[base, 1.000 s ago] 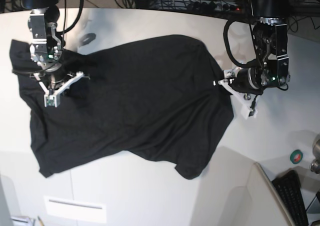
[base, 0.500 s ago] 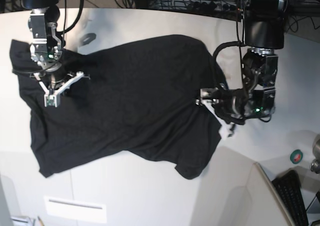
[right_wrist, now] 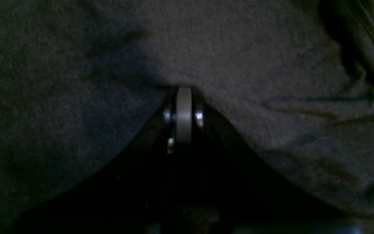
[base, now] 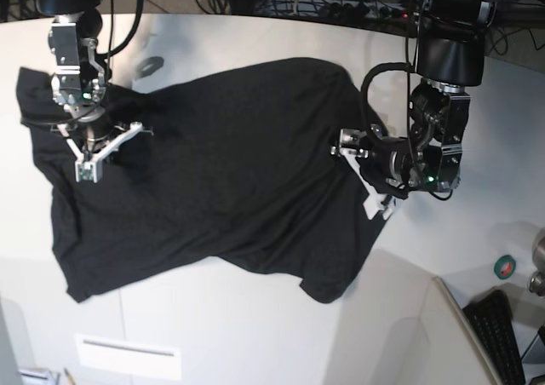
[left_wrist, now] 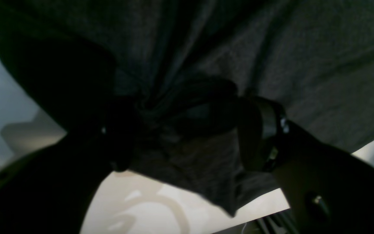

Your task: Layout the t-shirt on the table in an organized manner, then fold the t-shirt properly

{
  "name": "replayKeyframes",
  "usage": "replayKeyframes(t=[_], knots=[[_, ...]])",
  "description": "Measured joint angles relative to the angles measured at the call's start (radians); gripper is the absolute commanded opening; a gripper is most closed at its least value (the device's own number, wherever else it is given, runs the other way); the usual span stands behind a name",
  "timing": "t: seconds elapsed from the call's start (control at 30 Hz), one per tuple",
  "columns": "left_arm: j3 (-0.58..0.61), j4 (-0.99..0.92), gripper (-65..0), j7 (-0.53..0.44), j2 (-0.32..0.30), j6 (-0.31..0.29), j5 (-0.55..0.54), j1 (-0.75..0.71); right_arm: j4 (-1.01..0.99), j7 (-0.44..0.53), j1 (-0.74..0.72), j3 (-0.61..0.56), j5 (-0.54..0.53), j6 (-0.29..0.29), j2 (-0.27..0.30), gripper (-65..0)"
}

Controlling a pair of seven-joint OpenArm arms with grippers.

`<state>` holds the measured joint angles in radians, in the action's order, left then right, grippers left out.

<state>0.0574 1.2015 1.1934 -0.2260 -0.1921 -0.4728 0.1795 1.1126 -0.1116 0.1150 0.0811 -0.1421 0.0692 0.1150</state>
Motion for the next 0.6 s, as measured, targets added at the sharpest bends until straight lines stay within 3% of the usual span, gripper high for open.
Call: replayKeyframes(t=[0.37,0.6], knots=[[-0.005,0.077,-20.2,0.006,-0.043,0.003,0.01,0.023,0.0,0.0,0.0,0.0,0.0,0.0,0.0,-65.0],[-0.003,0.195,-20.2,0.059,0.028,0.0,0.0,-0.031,0.0,0.0,0.0,0.0,0.0,0.0,0.0,-65.0]])
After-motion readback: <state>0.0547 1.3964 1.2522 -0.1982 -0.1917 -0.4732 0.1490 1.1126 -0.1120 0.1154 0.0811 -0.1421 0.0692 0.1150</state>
